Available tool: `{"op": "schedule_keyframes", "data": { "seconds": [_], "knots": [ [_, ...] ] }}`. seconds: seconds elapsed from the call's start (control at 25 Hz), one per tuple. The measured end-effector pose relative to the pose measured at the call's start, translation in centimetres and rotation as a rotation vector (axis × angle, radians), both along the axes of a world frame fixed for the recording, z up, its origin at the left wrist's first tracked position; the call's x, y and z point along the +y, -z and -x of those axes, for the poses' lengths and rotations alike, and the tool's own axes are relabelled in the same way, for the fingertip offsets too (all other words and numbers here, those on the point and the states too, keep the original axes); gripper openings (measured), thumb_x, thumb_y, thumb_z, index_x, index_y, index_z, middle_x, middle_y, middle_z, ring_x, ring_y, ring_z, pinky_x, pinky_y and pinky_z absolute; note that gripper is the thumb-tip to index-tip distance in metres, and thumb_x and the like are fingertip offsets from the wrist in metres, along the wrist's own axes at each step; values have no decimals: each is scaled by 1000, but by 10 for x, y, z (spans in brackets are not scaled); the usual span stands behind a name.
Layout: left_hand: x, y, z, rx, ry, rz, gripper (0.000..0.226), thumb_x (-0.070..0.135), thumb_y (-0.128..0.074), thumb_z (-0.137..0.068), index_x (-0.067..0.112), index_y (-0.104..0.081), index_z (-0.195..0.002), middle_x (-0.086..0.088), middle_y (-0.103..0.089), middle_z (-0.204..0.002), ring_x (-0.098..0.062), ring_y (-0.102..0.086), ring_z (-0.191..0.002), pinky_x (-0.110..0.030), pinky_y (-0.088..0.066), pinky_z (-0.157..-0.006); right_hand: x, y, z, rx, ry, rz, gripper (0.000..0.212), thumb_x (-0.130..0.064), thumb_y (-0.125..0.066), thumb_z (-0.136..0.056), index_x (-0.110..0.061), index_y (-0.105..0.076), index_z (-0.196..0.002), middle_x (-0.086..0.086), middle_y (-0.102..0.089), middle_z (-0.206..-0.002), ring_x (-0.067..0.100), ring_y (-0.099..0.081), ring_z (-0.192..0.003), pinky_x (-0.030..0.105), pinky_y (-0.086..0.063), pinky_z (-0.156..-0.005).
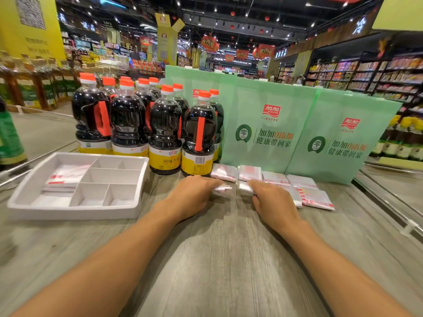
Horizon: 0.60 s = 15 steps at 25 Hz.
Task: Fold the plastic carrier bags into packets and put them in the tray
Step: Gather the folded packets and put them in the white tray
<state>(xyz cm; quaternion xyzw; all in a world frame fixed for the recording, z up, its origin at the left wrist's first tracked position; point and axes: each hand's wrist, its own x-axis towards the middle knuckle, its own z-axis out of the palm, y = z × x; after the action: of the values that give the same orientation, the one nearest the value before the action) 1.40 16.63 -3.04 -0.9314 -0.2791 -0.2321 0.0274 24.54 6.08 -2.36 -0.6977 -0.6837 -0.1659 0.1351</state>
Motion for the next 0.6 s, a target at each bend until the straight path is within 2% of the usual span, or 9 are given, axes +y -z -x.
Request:
{"op": "schedule_keyframes", "data": {
  "seconds": [0.08, 0.24, 0.44, 0.52, 0.6],
  "knots": [
    [-10, -5, 12, -84, 29, -20, 52, 2, -61, -78, 23, -66, -126, -1, -73, -119, -31, -66, -104, -43, -56, -74, -4, -2, 7, 15, -16, -52, 40, -6, -58, -91, -19, -66, -128, 2, -74, -114, 25, -70, -99, 39, -59, -78],
    [-15, -23, 52, -206, 43, -56, 58, -5, -60, -77, 22, -69, -127, 1, -74, -121, -24, -70, -105, -37, -59, -78, -9, -3, 26, 77, -26, -123, 46, -5, -67, -84, -20, -68, -128, 1, -72, -125, 26, -71, -107, 39, -60, -77],
    [-3, -48, 130, -303, -96, -120, 56, -5, -70, -79, 23, -71, -127, 2, -73, -125, -23, -71, -109, -36, -59, -83, -5, -2, 54, 53, -47, -167, 50, -2, -76, -76, -19, -72, -123, 2, -74, -121, 25, -73, -103, 38, -60, -72],
    [5, -48, 164, -341, -173, -146, 59, -9, -69, -77, 23, -72, -127, 2, -72, -126, -20, -71, -112, -38, -60, -88, -5, -2, 57, 32, -49, -169, 51, -2, -75, -77, -19, -71, -124, 2, -74, -120, 25, -73, -103, 38, -60, -72],
    [15, -43, 195, -354, -239, -158, 60, -10, -70, -79, 25, -71, -128, 4, -70, -128, -18, -69, -115, -42, -59, -93, -6, -3, 59, 33, -45, -171, 46, -3, -71, -80, -22, -69, -122, 1, -75, -116, 27, -73, -98, 39, -58, -66]
  ]
}}
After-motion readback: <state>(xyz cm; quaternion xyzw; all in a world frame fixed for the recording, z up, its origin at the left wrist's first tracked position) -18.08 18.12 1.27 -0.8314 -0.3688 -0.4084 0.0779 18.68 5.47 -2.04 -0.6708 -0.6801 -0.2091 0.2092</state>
